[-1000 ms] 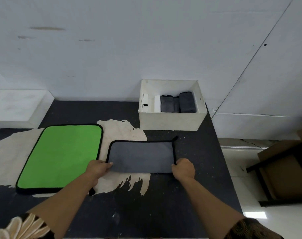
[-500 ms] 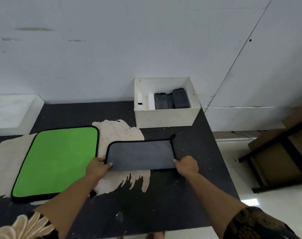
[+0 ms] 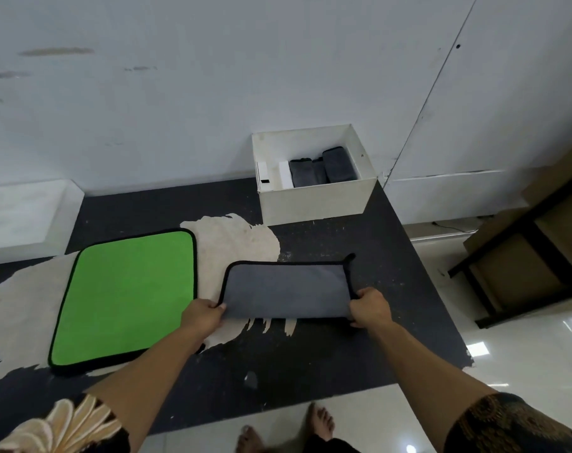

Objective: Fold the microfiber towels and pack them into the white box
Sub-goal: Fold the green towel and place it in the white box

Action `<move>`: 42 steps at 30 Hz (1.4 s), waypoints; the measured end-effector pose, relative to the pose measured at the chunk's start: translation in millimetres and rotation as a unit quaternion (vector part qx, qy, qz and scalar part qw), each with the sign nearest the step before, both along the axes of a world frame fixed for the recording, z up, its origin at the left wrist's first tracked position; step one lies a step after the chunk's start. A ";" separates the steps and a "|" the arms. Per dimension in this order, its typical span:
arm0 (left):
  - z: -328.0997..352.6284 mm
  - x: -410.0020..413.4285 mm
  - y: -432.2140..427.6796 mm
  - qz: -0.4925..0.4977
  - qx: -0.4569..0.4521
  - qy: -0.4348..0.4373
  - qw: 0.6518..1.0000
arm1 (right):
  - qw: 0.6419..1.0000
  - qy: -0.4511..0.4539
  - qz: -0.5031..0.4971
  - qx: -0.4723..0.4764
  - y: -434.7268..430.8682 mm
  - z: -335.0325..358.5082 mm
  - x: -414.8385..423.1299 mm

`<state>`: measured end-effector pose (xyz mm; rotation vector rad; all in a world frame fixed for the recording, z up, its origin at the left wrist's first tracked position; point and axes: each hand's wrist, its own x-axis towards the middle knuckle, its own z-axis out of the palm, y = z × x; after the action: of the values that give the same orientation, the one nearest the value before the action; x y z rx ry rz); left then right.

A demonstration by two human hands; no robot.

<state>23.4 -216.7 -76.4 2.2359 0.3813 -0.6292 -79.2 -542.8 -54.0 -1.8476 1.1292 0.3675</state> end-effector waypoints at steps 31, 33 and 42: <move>5.7 -48.6 -21.6 -0.015 0.041 -0.027 0.999 | 0.983 -0.020 0.118 -0.142 -51.5 -21.9 1.9; 8.6 -45.4 -24.3 -0.012 0.019 -0.022 1.000 | 0.984 -0.007 0.119 -0.134 -52.3 -21.5 4.2; 35.4 -35.3 -89.3 -0.064 0.050 -0.190 0.978 | 0.984 -0.034 0.127 -0.118 -49.3 -16.8 4.5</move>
<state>-11.9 -306.1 -41.0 2.4255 0.0773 -0.2397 -74.7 -592.0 -70.8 -2.2057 0.9239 0.3217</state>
